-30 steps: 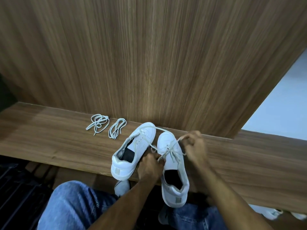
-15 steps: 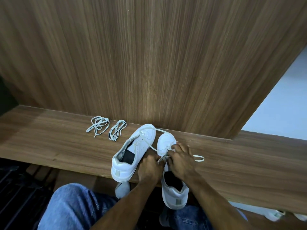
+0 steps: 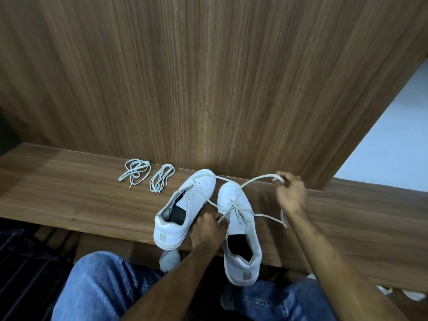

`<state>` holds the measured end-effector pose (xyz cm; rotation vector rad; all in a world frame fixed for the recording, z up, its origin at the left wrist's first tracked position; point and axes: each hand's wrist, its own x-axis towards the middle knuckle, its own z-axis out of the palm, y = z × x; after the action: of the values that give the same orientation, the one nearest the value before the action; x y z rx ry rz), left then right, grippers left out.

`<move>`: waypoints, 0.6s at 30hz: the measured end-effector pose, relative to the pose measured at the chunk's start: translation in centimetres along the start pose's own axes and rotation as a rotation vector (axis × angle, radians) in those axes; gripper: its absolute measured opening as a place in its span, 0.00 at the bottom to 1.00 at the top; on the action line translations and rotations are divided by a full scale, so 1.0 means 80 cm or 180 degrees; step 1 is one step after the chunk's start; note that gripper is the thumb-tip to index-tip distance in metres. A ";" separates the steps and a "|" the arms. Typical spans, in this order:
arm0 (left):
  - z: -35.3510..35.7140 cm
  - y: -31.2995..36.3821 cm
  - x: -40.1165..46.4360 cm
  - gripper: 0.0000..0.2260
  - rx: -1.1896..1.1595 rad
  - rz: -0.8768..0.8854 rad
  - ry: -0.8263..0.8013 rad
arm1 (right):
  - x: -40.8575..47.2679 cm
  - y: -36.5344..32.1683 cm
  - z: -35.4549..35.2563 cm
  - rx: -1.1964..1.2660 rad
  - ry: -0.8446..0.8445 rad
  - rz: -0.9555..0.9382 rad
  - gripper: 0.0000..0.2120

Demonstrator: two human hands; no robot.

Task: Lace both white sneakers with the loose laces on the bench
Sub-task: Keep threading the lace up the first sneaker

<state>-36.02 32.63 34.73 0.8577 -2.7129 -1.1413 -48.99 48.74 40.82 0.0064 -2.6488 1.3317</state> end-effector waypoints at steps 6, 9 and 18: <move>-0.001 0.001 -0.001 0.13 0.0031 0.0047 -0.0024 | -0.051 -0.001 0.040 -0.1638 -0.0866 -0.0514 0.11; 0.001 -0.001 0.001 0.12 0.0076 0.0034 -0.0022 | -0.065 -0.008 0.065 -0.1683 -0.1125 -0.0458 0.11; 0.008 -0.004 0.005 0.13 0.0150 0.0043 0.0048 | -0.030 -0.030 0.087 -0.1146 -0.0966 -0.0127 0.10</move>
<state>-36.35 32.64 34.02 0.8493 -2.7396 -1.0681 -47.50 41.59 38.30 0.2293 -3.0868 0.8833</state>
